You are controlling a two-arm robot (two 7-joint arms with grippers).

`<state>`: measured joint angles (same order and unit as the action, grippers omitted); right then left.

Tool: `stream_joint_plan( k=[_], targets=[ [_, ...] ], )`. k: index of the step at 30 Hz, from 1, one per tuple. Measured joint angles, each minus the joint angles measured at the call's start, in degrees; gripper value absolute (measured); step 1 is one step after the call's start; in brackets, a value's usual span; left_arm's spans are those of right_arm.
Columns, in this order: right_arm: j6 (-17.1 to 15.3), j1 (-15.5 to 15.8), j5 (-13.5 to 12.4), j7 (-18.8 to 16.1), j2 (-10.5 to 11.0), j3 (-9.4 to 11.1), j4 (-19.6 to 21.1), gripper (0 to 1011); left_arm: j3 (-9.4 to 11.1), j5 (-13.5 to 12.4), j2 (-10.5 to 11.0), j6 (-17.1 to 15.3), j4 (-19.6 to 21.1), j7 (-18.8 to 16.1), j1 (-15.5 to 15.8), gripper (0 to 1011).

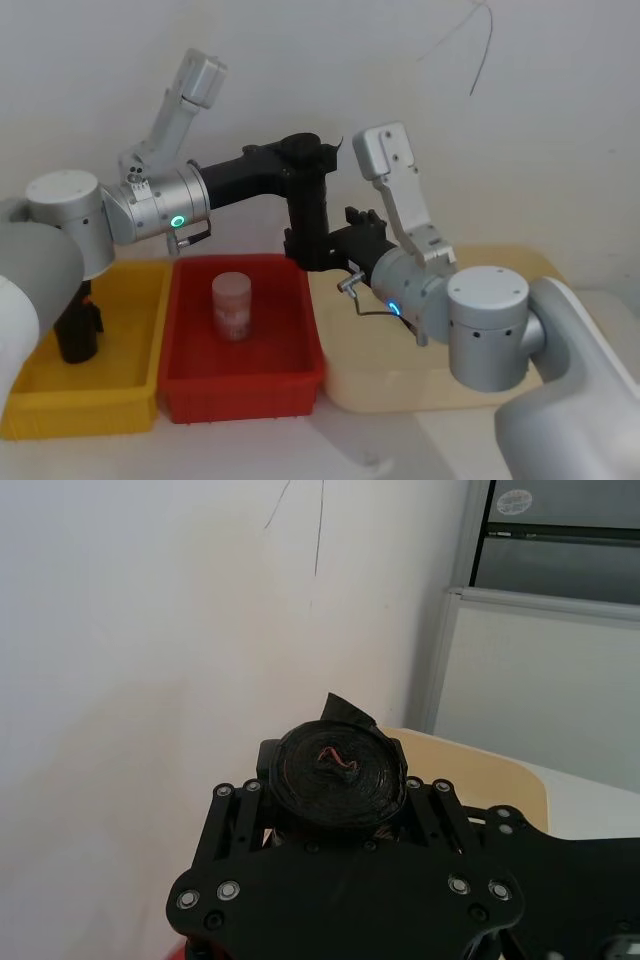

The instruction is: Pick up the garbage bag with the one hand and transfer it to the other hand.

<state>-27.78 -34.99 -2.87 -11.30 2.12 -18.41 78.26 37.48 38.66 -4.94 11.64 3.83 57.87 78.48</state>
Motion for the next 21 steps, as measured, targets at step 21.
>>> stream_joint_plan(
  k=[21],
  targets=[
    [-0.23,-4.68,2.89,4.67,-4.03,-0.20,-8.81,1001,0.00,0.00,0.00,0.00,0.01,0.00,0.00,563]
  ],
)
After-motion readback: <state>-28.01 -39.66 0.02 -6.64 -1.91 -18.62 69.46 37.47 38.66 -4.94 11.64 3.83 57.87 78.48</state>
